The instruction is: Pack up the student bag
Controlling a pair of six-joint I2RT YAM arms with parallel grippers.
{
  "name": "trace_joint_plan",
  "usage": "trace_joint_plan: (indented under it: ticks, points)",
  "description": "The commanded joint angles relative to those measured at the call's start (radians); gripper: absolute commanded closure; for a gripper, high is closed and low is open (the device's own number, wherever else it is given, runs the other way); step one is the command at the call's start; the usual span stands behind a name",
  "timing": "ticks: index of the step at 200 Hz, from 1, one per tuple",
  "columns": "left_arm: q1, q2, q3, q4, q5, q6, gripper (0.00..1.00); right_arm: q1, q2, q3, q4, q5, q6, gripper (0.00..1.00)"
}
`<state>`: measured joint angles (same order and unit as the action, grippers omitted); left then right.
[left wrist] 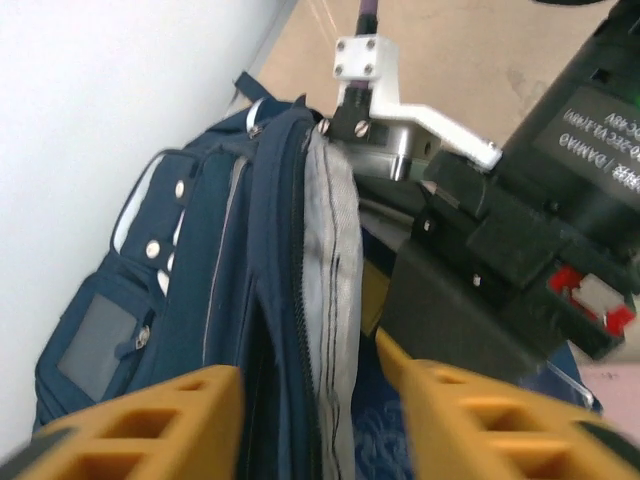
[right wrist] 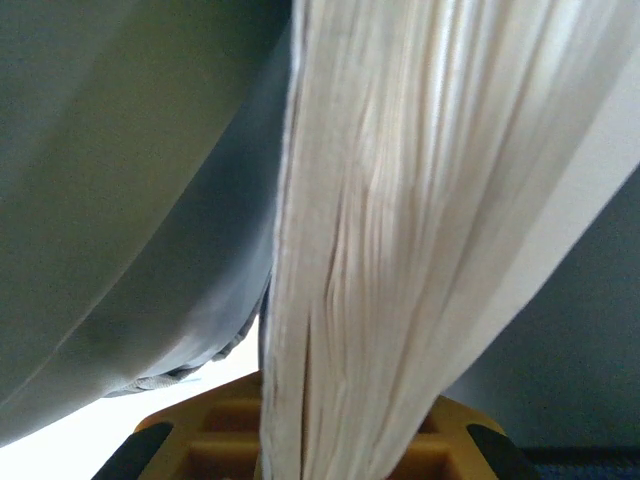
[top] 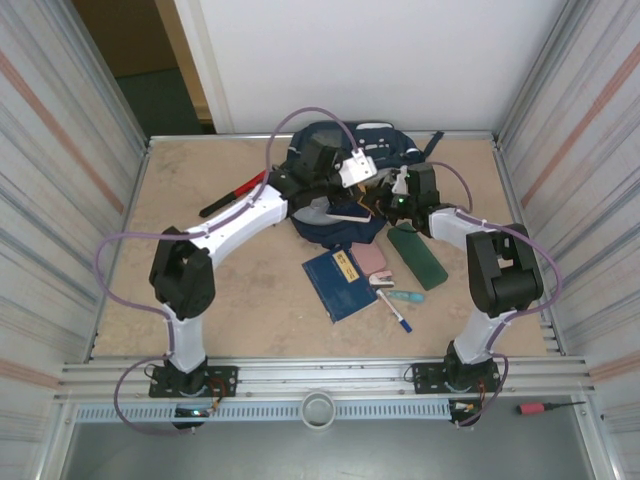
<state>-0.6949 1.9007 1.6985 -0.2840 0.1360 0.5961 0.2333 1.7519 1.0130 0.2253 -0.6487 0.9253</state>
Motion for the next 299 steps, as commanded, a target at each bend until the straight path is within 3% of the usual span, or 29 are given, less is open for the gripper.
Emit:
trace_joint_plan:
  ticks: [1,29,67,78,97,116,153,191,237,299]
  points:
    - [0.036,-0.039,0.0,-0.117,0.095,0.042,0.41,-0.01,-0.063,0.009,0.141,-0.013,-0.074,1.0]
    - [0.043,0.005,0.029,-0.2,0.115,0.08,0.31,-0.008,-0.058,0.012,0.146,-0.027,-0.074,1.0]
    - [0.05,0.111,0.125,-0.215,0.066,0.071,0.33,-0.007,-0.061,0.013,0.139,-0.04,-0.083,1.0]
    - [0.052,0.133,0.15,-0.209,0.059,0.063,0.42,-0.009,-0.06,0.013,0.128,-0.044,-0.089,1.0]
    - [0.051,0.146,0.181,-0.178,0.07,0.036,0.65,-0.012,-0.062,0.007,0.1,-0.053,-0.104,1.0]
    - [0.049,0.119,0.183,-0.136,0.098,0.012,1.0,-0.022,-0.064,0.001,0.079,-0.066,-0.105,1.0]
    - [0.051,-0.014,0.126,0.081,0.177,-0.085,1.0,-0.003,-0.087,0.02,-0.037,0.027,-0.115,0.96]
    - [0.05,-0.001,0.192,0.169,0.171,-0.171,1.0,0.05,-0.073,0.047,-0.052,0.141,-0.087,0.86]
    - [0.052,0.068,0.282,0.182,0.131,-0.218,1.0,0.094,0.01,0.101,0.041,0.267,-0.003,0.84]
    - [0.05,0.096,0.306,0.153,0.118,-0.245,1.0,0.148,0.227,0.33,0.058,0.357,0.056,0.75]
